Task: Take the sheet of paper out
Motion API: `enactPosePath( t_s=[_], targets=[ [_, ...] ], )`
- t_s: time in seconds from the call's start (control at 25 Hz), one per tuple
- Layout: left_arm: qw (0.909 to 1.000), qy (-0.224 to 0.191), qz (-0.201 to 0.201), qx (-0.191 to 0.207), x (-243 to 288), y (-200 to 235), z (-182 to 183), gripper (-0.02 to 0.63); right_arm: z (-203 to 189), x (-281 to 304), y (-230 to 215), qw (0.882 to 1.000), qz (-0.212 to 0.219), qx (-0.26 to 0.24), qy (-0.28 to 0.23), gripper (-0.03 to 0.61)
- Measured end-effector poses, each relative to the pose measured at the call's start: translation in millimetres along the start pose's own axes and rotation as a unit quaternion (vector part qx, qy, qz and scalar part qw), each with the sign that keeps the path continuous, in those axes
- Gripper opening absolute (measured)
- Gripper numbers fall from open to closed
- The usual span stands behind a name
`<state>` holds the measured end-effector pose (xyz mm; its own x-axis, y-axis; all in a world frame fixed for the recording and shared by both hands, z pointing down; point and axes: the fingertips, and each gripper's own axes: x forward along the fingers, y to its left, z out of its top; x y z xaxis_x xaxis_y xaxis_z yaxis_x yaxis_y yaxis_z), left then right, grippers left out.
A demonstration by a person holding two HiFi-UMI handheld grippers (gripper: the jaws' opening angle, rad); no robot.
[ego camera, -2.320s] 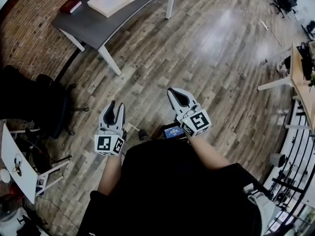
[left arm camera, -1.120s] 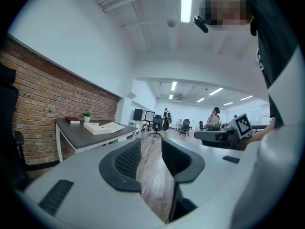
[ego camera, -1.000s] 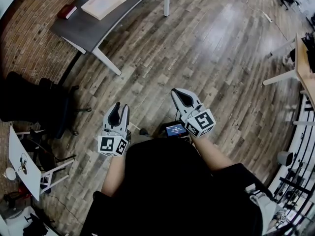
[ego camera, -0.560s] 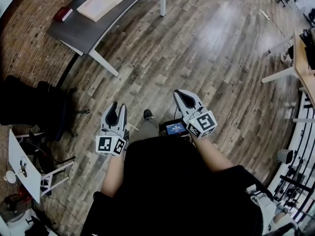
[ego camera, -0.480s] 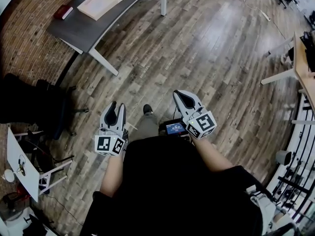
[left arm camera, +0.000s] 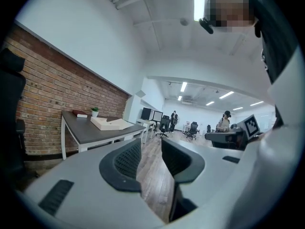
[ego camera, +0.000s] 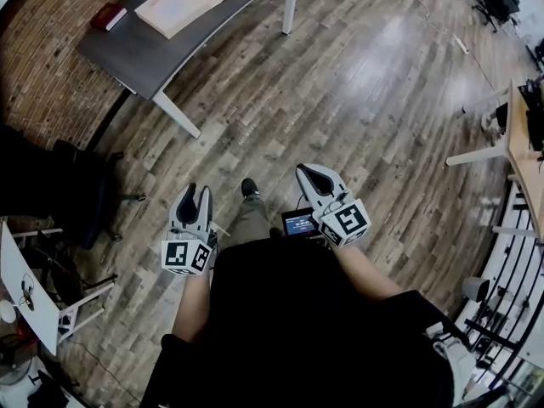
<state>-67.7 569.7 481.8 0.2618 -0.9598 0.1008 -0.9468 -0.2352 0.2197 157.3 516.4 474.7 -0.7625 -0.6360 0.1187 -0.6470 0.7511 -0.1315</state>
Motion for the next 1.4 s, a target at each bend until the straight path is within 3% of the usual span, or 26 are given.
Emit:
enactPosePath(
  t_s=[0.28, 0.6, 1.0, 1.2, 1.4],
  targets=[
    [0.9997, -0.003, 0.019, -0.015, 80, 70, 19, 0.126, 20, 96, -46, 1.0, 0.015, -0.01, 0.02, 0.003],
    [0.9996, 0.006, -0.009, -0.025, 174, 129, 44, 0.126, 50, 193, -87, 0.999, 0.015, -0.023, 0.03, 0.003],
    [0.9988, 0.013, -0.043, -0.018, 268, 162, 58, 0.124, 67, 270, -141, 0.999, 0.0, -0.023, 0.028, 0.003],
    [0.998, 0.026, -0.058, -0.01, 319, 167, 57, 0.124, 70, 305, -194, 1.0, -0.013, -0.009, 0.018, 0.003],
    [0.9986, 0.028, -0.045, -0.008, 386, 174, 64, 0.123, 80, 353, -258, 1.0, 0.002, -0.004, 0.008, 0.003]
  ],
)
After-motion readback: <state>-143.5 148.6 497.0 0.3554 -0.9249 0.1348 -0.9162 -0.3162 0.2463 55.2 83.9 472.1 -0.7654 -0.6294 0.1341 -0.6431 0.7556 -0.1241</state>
